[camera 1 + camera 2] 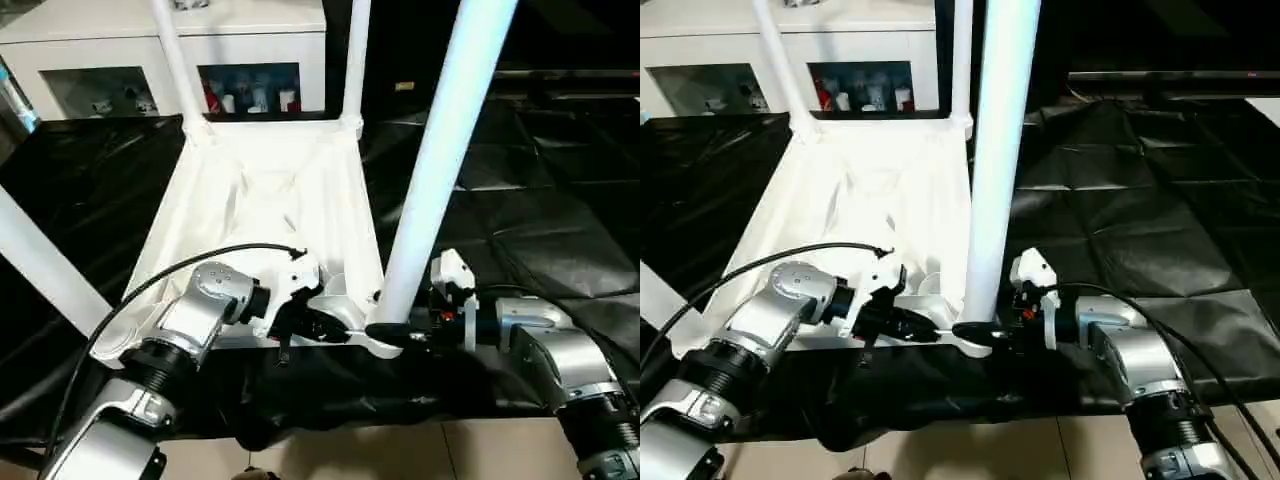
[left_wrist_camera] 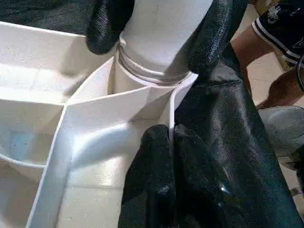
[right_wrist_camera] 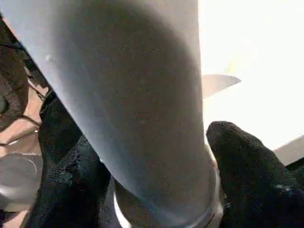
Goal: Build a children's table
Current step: Rotate leg to tighten
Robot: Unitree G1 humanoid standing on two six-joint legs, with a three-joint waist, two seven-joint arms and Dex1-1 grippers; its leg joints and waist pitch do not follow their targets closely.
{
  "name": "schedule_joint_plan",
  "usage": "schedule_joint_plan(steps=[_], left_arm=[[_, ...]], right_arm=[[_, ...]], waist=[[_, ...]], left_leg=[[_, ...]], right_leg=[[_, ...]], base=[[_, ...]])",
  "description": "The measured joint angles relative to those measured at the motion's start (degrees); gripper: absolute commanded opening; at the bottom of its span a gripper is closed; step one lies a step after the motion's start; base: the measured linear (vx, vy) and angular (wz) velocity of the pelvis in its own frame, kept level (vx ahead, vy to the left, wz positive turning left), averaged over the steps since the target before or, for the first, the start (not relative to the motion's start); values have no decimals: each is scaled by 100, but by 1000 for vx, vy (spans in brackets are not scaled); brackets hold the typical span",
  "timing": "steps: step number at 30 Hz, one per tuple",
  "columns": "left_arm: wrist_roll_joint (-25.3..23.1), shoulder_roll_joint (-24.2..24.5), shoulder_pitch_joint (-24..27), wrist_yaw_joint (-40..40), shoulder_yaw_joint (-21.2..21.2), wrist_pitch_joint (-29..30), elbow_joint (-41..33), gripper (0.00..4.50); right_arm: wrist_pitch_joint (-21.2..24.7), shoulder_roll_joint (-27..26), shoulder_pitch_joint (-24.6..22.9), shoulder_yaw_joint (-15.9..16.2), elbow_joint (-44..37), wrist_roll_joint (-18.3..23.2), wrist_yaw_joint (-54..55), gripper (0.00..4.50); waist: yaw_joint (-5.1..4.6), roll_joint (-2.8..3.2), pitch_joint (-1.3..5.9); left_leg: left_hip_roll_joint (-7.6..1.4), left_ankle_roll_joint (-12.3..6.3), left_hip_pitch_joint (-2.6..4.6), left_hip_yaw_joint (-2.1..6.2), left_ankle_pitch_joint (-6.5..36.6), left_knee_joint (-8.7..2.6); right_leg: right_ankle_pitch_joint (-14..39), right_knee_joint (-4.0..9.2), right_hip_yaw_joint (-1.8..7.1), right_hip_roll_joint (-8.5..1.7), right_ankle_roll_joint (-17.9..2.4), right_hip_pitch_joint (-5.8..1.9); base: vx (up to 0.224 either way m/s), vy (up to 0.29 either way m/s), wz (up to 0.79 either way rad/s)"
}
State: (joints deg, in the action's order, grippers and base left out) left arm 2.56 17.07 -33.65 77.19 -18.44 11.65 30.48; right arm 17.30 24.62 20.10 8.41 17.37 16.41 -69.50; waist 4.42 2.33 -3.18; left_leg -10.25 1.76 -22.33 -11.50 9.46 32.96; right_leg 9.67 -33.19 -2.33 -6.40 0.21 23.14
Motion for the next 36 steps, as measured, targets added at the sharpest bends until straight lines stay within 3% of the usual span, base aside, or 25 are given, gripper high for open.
schedule_joint_plan(steps=[5, 10, 16, 19, 22, 26, 29, 36], left_arm=[[-34, -107, -31, -431, 56, -29, 84, 0], [-269, -603, -371, -1796, 310, 55, 626, 0], [-443, -1034, -436, -2696, 442, 176, 707, 0], [-462, -1077, -435, -2762, 477, 175, 712, 0], [-462, -1067, -366, -2677, 428, 174, 602, 0], [-460, -1008, -248, -2452, 392, 165, 409, 0], [-435, -884, -170, -1986, 248, 0, 275, 0], [-311, -544, -83, -908, -51, -360, 171, 0]], right_arm=[[-13, -214, -11, -115, -22, -111, 520, 265], [-210, -1108, 280, -673, 635, -358, 2628, 249], [-420, -1647, 412, -932, 855, -499, 3813, 248], [-521, -1777, 418, -1008, 893, -557, 3948, 318], [-521, -1763, 410, -1007, 888, -546, 3775, 337], [-567, -1351, 243, -753, 677, -555, 3138, 359], [-530, -655, -97, -576, 208, -466, 2188, 359], [-448, 819, -791, -580, -535, -55, 396, 359]], waist=[[-36, -12, -5], [-261, -69, -28], [-278, -80, -32], [-276, -74, -27], [-258, -62, -20], [-230, -47, -10], [-119, -38, -7], [76, -2, -2]], left_leg=[[-1, 1, 8, -1, -3, 5], [4, 8, 23, 5, -6, 7], [6, 8, 31, 3, -6, 3], [7, 8, 33, 3, -5, -3], [8, 9, 31, 3, -4, -14], [9, 9, 31, 6, -4, -34], [7, 5, 28, 8, -5, -43], [5, 4, 13, -9, -6, -21]], right_leg=[[0, -3, 5, 0, 1, -3], [22, 8, 5, -2, 37, 1], [22, 9, 10, -2, 37, -1], [18, 10, 11, -2, 32, -1], [2, 10, 8, -2, 5, -1], [1, 9, 1, -1, 4, 0], [15, 7, -2, -1, 26, -1], [14, 5, 14, -6, 26, -10]], base=[[0, 0, 0], [0, 0, 0], [0, 0, 0], [0, 0, 0], [0, 0, 0], [0, 0, 0], [0, 0, 0], [0, 0, 0]])
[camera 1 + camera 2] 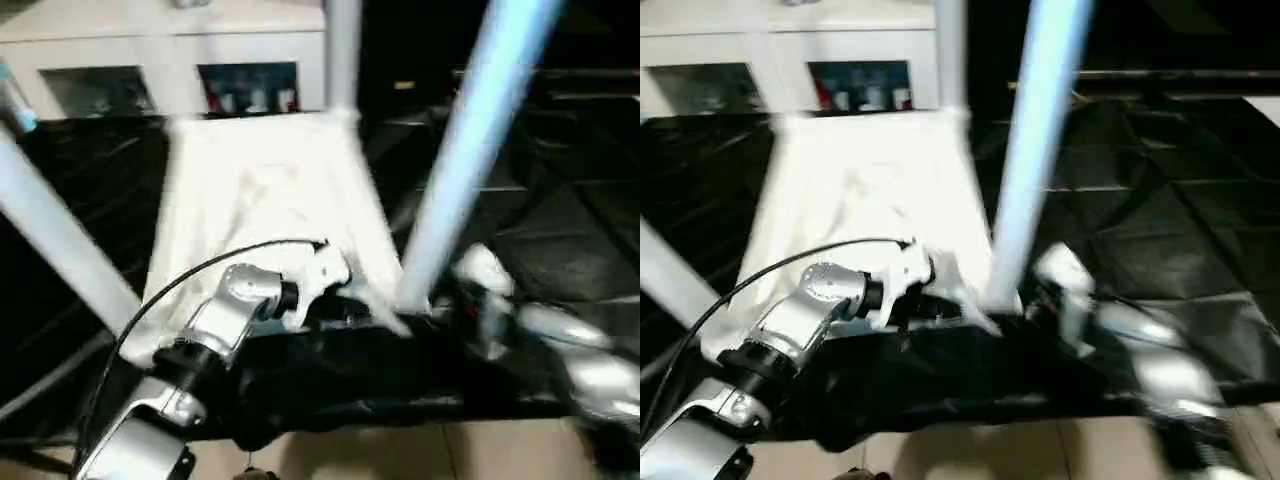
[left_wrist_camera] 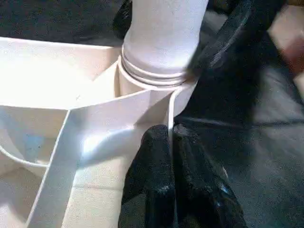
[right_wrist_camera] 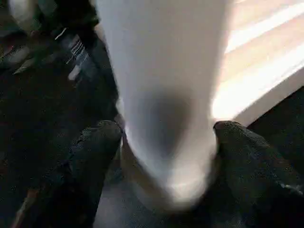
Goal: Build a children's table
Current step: Rotate leg to tighten
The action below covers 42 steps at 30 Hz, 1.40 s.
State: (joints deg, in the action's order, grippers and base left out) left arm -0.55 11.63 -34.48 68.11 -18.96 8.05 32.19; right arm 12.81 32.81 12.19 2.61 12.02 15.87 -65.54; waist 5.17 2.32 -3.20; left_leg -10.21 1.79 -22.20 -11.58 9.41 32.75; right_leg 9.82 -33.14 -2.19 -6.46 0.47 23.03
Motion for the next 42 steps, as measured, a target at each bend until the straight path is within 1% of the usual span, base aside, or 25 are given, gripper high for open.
schedule_joint_plan(steps=[2, 5, 7, 10, 12, 13, 16, 18, 19, 21, 22, 23, 25, 26, 27, 29, 30, 31, 33, 34, 35, 38, 39, 41, 42], left_arm=[[68, 120, 10, 198, -4, -29, 0, 0], [93, 281, 19, 442, -5, -111, -5, 0], [98, 326, 42, 541, -5, -161, -5, 0], [106, 341, 53, 556, -5, -203, -5, 0], [113, 339, 54, 576, -5, -214, -5, 0], [130, 330, 56, 570, -2, -208, -5, 28], [210, 266, 66, 477, 18, -134, -5, 28], [397, 216, 111, 468, 137, -77, -169, 63], [538, 211, 141, 474, 230, -44, -382, 65], [738, 214, 169, 417, 423, 21, -722, 69], [873, 207, 241, 290, 615, 64, -890, 94], [972, 205, 258, 197, 749, 88, -960, 109], [1088, 222, 304, -10, 1003, 163, -1067, 112], [1095, 129, 412, -462, 1233, 201, -1187, 120], [1057, -35, 569, -1257, 1592, 235, -1295, 132], [959, -214, 771, -2226, 1984, 257, -1402, 153], [920, -365, 954, -2722, 2199, 285, -1582, 160], [902, -485, 1135, -3012, 2341, 293, -1779, 160], [864, -688, 1490, -3384, 2468, 301, -2140, 180], [839, -890, 1813, -3642, 2554, 256, -2478, 180], [827, -1008, 1941, -3743, 2580, 223, -2578, 196], [809, -1245, 2292, -4019, 2611, -2, -2893, 209], [806, -1291, 2433, -4103, 2613, -79, -3010, 229], [807, -1348, 2822, -4248, 2611, -150, -3254, 229], [794, -1369, 3057, -4340, 2606, -175, -3327, 229]], right_arm=[[31, 243, -90, -162, -48, 70, -183, 359], [68, 588, -191, -560, -83, 226, -265, 359], [123, 732, -247, -914, -148, 377, -259, 359], [163, 790, -278, -1132, -245, 515, -209, 359], [193, 779, -305, -1164, -259, 589, -99, 359], [228, 745, -319, -1193, -285, 596, 26, 362], [303, 488, -322, -1234, -428, 570, 488, 362], [301, 152, -288, -1243, -434, 413, 1044, 363], [296, -149, -209, -1264, -373, 288, 1495, 363], [290, -500, -80, -1306, -277, 101, 2189, 363], [283, -691, -47, -1383, -288, 30, 2584, 363], [281, -760, -52, -1404, -287, -7, 2813, 363], [283, -801, -63, -1428, -293, -64, 3099, 363], [295, -912, -147, -1522, -467, -70, 3302, 379], [297, -1136, -307, -1597, -764, -71, 3554, 388], [305, -1411, -531, -1573, -1040, -69, 3794, 400], [315, -1515, -648, -1563, -1137, -82, 3928, 413], [315, -1591, -743, -1560, -1232, -99, 4011, 413], [311, -1717, -857, -1521, -1411, -184, 4146, 436], [303, -1874, -922, -1494, -1584, -216, 4282, 436], [296, -1928, -969, -1444, -1666, -219, 4335, 447], [296, -2149, -1012, -1297, -1789, -270, 4581, 450], [310, -2197, -1042, -1282, -1811, -316, 4706, 450], [429, -2307, -1087, -1277, -1846, -437, 5028, 450], [454, -2267, -1116, -1188, -1825, -571, 5102, 450]], waist=[[-9, 3, 1], [-35, 32, 5], [-35, 46, 9], [-33, 63, 18], [-25, 75, 20], [-22, 79, 19], [-25, 83, 20], [-32, 72, 16], [-43, 70, 16], [-44, 76, 19], [-49, 76, 20], [-65, 76, 20], [-64, 88, 22], [-67, 92, 25], [-102, 93, 25], [-170, 91, 25], [-200, 92, 25], [-217, 91, 25], [-270, 86, 23], [-318, 86, 24], [-322, 81, 23], [-338, 67, 25], [-340, 64, 26], [-355, 56, 34], [-360, 46, 33]], left_leg=[[-5, 0, -4, -1, 0, 11], [-8, -1, -6, -1, 1, 24], [-10, -1, -6, 0, 1, 26], [-16, 0, -6, 0, 1, 26], [-19, -1, -7, 1, 0, 26], [-19, -3, -8, 1, -1, 26], [-21, -8, -9, 0, -4, 29], [-27, -8, -10, 1, -4, 36], [-30, -6, -10, 0, -3, 42], [-27, 2, -8, -2, 0, 46], [-28, 2, -5, -2, 0, 48], [-28, 3, -3, -2, 0, 52], [-26, 3, -4, -1, 0, 56], [-25, 4, -5, -1, 1, 55], [-24, 4, -5, 0, 3, 56], [-25, 4, -10, 7, 2, 54], [-24, 4, -16, 7, 3, 53], [-24, 4, -17, 7, 3, 52], [-25, 4, -22, 9, 3, 49], [-28, 4, -24, 10, 3, 47], [-28, 4, -25, 14, 3, 46], [-35, 4, -29, 15, 1, 49], [-34, 5, -29, 14, 2, 52], [-32, 5, -25, 12, 2, 50], [-30, 5, -30, 13, 2, 50]], right_leg=[[-5, 0, -4, 0, -8, -1], [-8, -2, -5, 0, -10, -1], [-9, -4, -9, 1, -9, -1], [-11, -6, -17, 3, -9, -1], [-11, -7, -22, 4, -9, 0], [-11, -8, -23, 4, -9, 1], [-11, -10, -24, 5, -9, 2], [-11, -16, -26, 8, -9, 3], [-11, -25, -27, 9, -9, 6], [-11, -37, -20, 5, -9, 8], [-10, -42, -20, 6, -8, 8], [-10, -45, -20, 6, -7, 7], [-8, -45, -15, 6, -5, 5], [-8, -41, -12, 7, -5, 2], [-7, -41, -13, 7, -4, 0], [-7, -38, -21, 8, -2, 1], [-5, -34, -20, 8, 1, 3], [-5, -31, -20, 8, 2, 3], [-3, -23, -22, 11, 7, 5], [-4, -12, -23, 14, 15, 4], [-2, -7, -25, 15, 34, 1], [14, 3, -22, 22, 76, 2], [15, 3, -18, 22, 80, 2], [17, 9, -12, 22, 83, 0], [21, 9, -9, 22, 94, 4]], base=[[0, 0, 0], [0, 0, 0], [0, 0, 0], [0, 0, 0], [0, 0, 0], [0, 0, 0], [0, 0, 0], [0, 0, 0], [0, 0, 0], [0, 0, 0], [0, 0, 0], [0, 0, 0], [0, 0, 0], [0, 0, 0], [0, 0, 0], [0, 0, 0], [0, 0, 0], [0, 0, 0], [0, 0, 0], [0, 0, 0], [0, 0, 0], [0, 0, 0], [0, 0, 0], [0, 0, 0], [0, 0, 0]])
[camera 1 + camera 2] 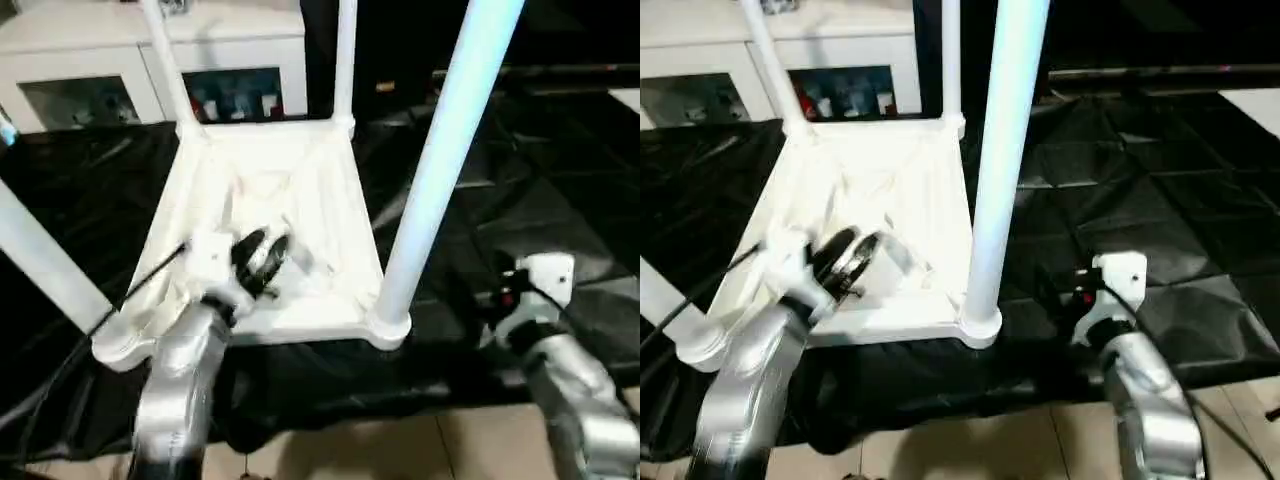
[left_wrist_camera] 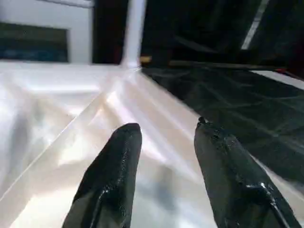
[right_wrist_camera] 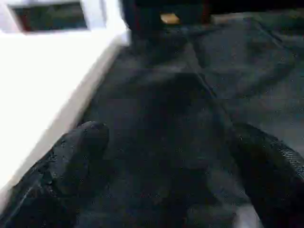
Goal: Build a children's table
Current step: Rotate leg to tighten
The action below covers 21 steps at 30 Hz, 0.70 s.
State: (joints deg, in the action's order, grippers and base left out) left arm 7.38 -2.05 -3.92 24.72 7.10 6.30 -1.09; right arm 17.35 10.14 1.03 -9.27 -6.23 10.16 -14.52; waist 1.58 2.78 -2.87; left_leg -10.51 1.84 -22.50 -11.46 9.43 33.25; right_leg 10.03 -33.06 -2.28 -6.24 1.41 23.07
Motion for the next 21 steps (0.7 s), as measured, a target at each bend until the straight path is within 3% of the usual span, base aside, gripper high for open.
schedule_joint_plan(steps=[5, 6, 8, 10, 11, 12, 13, 14, 15, 16, 17, 18, 19, 20, 21], left_arm=[[-231, 45, 244, -314, -23, -78, -150, 229], [-365, 28, 297, -466, -32, -116, -312, 229], [-529, -50, 420, -675, -76, -162, -548, 229], [-610, -81, 649, -795, -82, -171, -678, 229], [-606, -69, 742, -822, -71, -163, -720, 229], [-493, -54, 969, -810, -30, -172, -879, 229], [-451, -58, 1109, -804, -27, -176, -941, 229], [-445, -63, 1166, -807, -38, -175, -944, 229], [-446, -88, 1217, -817, -74, -175, -949, 229], [-450, -86, 1244, -819, -108, -174, -952, 229], [-469, -81, 1319, -822, -172, -173, -999, 229], [-475, -71, 1357, -822, -180, -175, -1051, 229], [-475, -54, 1388, -822, -178, -177, -1087, 229], [-476, 16, 1507, -809, -181, -195, -1199, 229], [-475, 92, 1574, -799, -174, -215, -1240, 229]], right_arm=[[-325, 193, -23, 430, 226, -398, -187, 450], [-398, 187, 1, 527, 269, -447, -233, 450], [-448, 185, 18, 573, 317, -556, -261, 450], [-456, 173, 61, 672, 312, -593, -268, 450], [-457, 145, 67, 689, 303, -581, -263, 450], [-454, 0, 74, 624, 289, -438, -214, 450], [-455, -92, 75, 551, 278, -328, -191, 450], [-458, -76, 79, 495, 278, -282, -162, 450], [-465, -6, 72, 414, 285, -257, -140, 450], [-470, 29, 66, 388, 292, -255, -134, 450], [-526, 59, 11, 338, 292, -256, -122, 450], [-563, 64, -77, 282, 292, -257, -98, 450], [-565, 63, -120, 285, 293, -257, -98, 450], [-582, 46, -185, 288, 293, -269, -89, 450], [-623, 9, -249, 288, 292, -294, -75, 450]], waist=[[42, -80, 5], [27, -75, 12], [-46, -38, 22], [-149, 9, -3], [-166, 15, -11], [-180, -47, -14], [-143, -120, -2], [-64, -176, 5], [105, -246, -9], [197, -252, -9], [297, -253, -1], [367, -253, 12], [383, -253, 13], [396, -228, 28], [406, -127, 77]], left_leg=[[-2, 1, -3, 6, -1, 0], [40, -2, -83, 123, -2, 6], [68, 0, -175, 347, -4, 62], [73, 40, -199, 623, -27, 95], [74, 73, -199, 766, -46, 95], [14, 101, -145, 767, -61, 89], [-36, 102, -101, 662, -61, 94], [-71, 83, -69, 497, -45, 89], [-81, -5, -58, 414, 18, 100], [-69, -107, -89, 398, 78, 128], [-1, -264, -125, 411, 175, 337], [146, -418, -199, 481, 265, 629], [216, -474, -215, 495, 300, 728], [287, -579, -208, 539, 356, 729], [230, -606, -133, 585, 347, 396]], right_leg=[[-5, 0, 0, 1, 50, 0], [-3, 7, -99, -29, 52, -32], [-10, 37, -293, -47, 37, -85], [50, -16, -448, 36, -146, -201], [158, -114, -463, 113, -357, -231], [294, -239, -387, 196, -570, -204], [365, -319, -319, 207, -456, -209], [360, -336, -277, 190, -90, -202], [410, -396, -222, 171, -62, -175], [410, -404, -171, 172, -62, -162], [410, -401, -91, 163, -60, -131], [395, -406, 18, 127, -17, -107], [395, -403, 60, 95, 5, -106], [384, -385, 148, 78, 46, -100], [357, -368, 124, 104, 41, -98]], base=[[0, 0, 0], [0, 0, 0], [14, -24, 44], [28, -60, 55], [30, -146, 55], [30, -146, 55], [53, -196, 40], [54, -172, 17], [54, -172, 17], [26, -106, -3], [0, 0, 0], [0, 0, 0], [0, 0, 0], [6, 92, 11], [6, 92, 11]])
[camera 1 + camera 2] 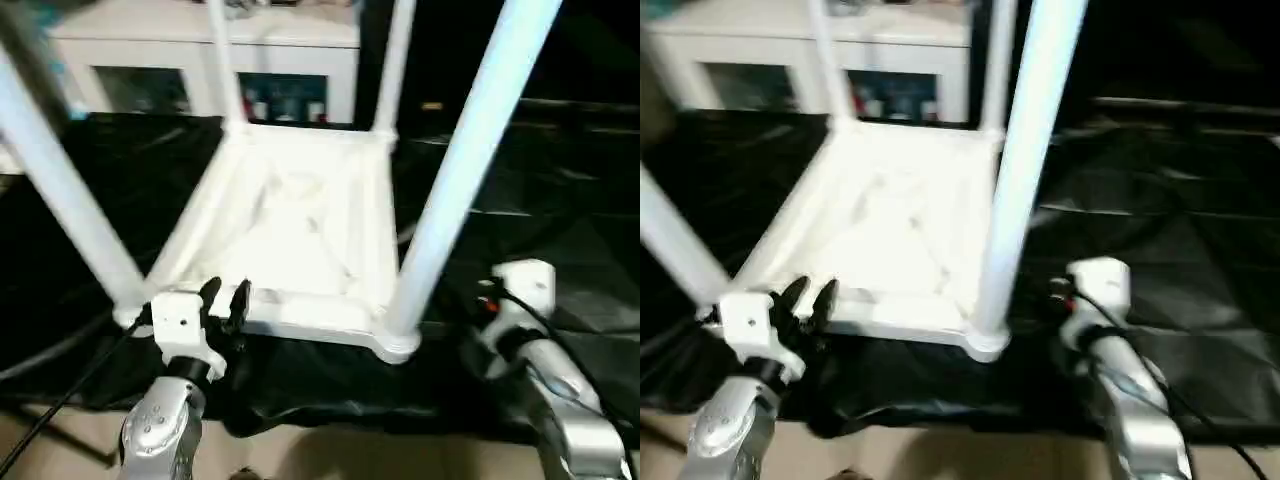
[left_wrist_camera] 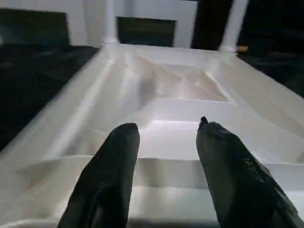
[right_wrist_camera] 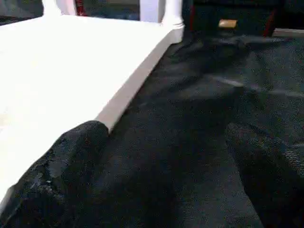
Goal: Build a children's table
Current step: Rotate leg to tighten
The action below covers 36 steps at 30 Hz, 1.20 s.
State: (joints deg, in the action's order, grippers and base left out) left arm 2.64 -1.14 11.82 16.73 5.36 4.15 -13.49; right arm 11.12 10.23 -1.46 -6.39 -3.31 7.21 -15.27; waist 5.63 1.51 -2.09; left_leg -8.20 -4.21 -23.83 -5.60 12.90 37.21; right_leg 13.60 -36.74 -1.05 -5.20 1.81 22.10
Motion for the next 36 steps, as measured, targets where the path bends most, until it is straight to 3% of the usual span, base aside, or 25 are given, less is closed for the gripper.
schedule_joint_plan(steps=[1, 4, 6, 8, 10, 12, 15, 20, 24, 27, 28, 29, 30, 31, 32, 33, 34, 35, 36], left_arm=[[10, 76, 10, 8, 15, 2, -19, 229], [90, 259, 143, 43, 242, 7, -57, 229], [231, 320, 208, 116, 319, -84, -123, 229], [393, 320, 391, 242, 357, -180, -224, 229], [635, 316, 660, 388, 379, -210, -311, 249], [793, 324, 870, 458, 380, -218, -359, 265], [974, 310, 1195, 525, 398, -267, -451, 291], [1131, 455, 1008, 376, 896, -278, -446, 330], [1223, 732, 758, 330, 1167, -274, -405, 363], [1337, 827, 559, 270, 1253, -254, -342, 393], [1346, 859, 517, 258, 1265, -249, -338, 393], [1349, 897, 448, 250, 1266, -225, -280, 403], [1352, 953, 243, 247, 1268, -187, -146, 409], [1351, 947, 131, 231, 1293, -170, -99, 414], [1346, 909, 68, 201, 1269, -155, -26, 425], [1340, 865, 200, 170, 1256, -108, 102, 438], [1335, 866, 212, 157, 1256, -48, 210, 446], [1329, 906, 98, 138, 1269, -19, 298, 449], [1309, 926, -38, 101, 1265, -1, 368, 450]], right_arm=[[-18, -41, -39, -4, 9, -9, 36, 450], [-52, -115, -122, 18, 0, -15, 131, 450], [-64, -34, -332, -6, -31, -81, 236, 450], [-46, 2, -531, -140, -32, -84, 285, 450], [-34, 72, -675, -391, -32, -53, 291, 450], [-35, 218, -769, -536, -49, 13, 215, 450], [-37, 612, -875, -727, -202, 496, -448, 450], [323, 1541, -1250, -610, -762, 1435, -2311, 450], [901, 2004, -1484, -406, -1272, 2068, -3293, 450], [1204, 2159, -1504, -153, -1588, 2388, -3624, 450], [1243, 2159, -1494, -82, -1644, 2438, -3658, 450], [1268, 2153, -1524, -9, -1680, 2462, -3692, 450], [1315, 2136, -1557, 135, -1682, 2466, -3739, 450], [1334, 2128, -1457, 285, -1672, 2463, -3767, 450], [1329, 2076, -1265, 372, -1649, 2435, -3765, 450], [1309, 1983, -1050, 456, -1631, 2405, -3757, 450], [1271, 1906, -948, 470, -1630, 2392, -3745, 450], [1242, 1766, -922, 491, -1542, 2340, -3702, 450], [1226, 1619, -845, 612, -1354, 2208, -3595, 450]], waist=[[-1, 100, 34], [-86, 113, 26], [-139, 114, 23], [-219, 102, 22], [-298, 63, -3], [-372, 21, -26], [-450, -41, -68], [-529, -132, -139], [-546, -107, -193], [-596, -50, -282], [-585, -29, -328], [-548, -26, -358], [-420, -141, -348], [-272, -325, -323], [-250, -353, -330], [-170, -251, -349], [-159, -124, -358], [-191, -59, -388], [-243, -47, -412]], left_leg=[[-61, 338, 68, -28, -117, -84], [-55, 441, 66, -127, -105, -67], [-53, 513, 84, -190, -89, -66], [-46, 511, 105, -284, -84, -93], [-2, 502, 112, -331, -80, -115], [14, 502, 122, -342, -81, -142], [16, 502, 164, -340, -81, -168], [-5, 503, 179, -256, -81, -234], [-31, 504, 186, -236, -81, -301], [-77, 507, 184, -213, -79, -311], [-88, 508, 158, -206, -79, -337], [-102, 510, 168, -246, -81, -371], [-104, 511, 176, -409, -82, -396], [-93, 518, 192, -565, -89, -376], [-92, 599, 148, -528, -27, -228], [-22, 586, 136, -138, 3, 85], [26, 591, 252, 52, 9, 170], [45, 713, 331, 88, 21, 117], [31, 712, 320, 71, 25, 28]], right_leg=[[1, -6, -38, 7, 13, -6], [-44, 107, 15, 23, -248, -45], [-64, 226, 28, -9, -278, -112], [-52, 293, 62, -36, -256, -137], [-29, 340, 115, -110, -68, -134], [-49, 373, 148, -120, 11, -129], [-22, 374, 165, -122, 93, -121], [10, 403, 52, -119, 146, -110], [11, 506, -28, -116, 145, -111], [24, 597, -196, -116, 123, -159], [49, 560, -271, -132, 84, -219], [199, 355, -292, -145, -17, -200], [396, -120, -227, -156, -101, -233], [460, -215, 4, -124, 86, -196], [438, -225, 35, -130, 125, -99], [438, -204, -21, -108, 125, -93], [436, -189, -120, -111, 121, -100], [423, -163, -185, -132, 103, -110], [417, -74, -162, -86, 77, -129]], base=[[8, 147, 11], [-13, 167, 2], [-36, 144, 5], [-21, 85, 9], [-40, 91, -1], [-63, 67, -8], [-17, 4, -3], [-31, -19, -4], [-27, -8, -3], [-78, 7, -12], [-126, -4, -3], [-123, -55, 20], [-123, -55, 20], [-28, -133, 22], [-47, -71, -8], [-47, -71, -8], [-73, 66, -15], [-27, 51, -2], [-82, 46, 8]])
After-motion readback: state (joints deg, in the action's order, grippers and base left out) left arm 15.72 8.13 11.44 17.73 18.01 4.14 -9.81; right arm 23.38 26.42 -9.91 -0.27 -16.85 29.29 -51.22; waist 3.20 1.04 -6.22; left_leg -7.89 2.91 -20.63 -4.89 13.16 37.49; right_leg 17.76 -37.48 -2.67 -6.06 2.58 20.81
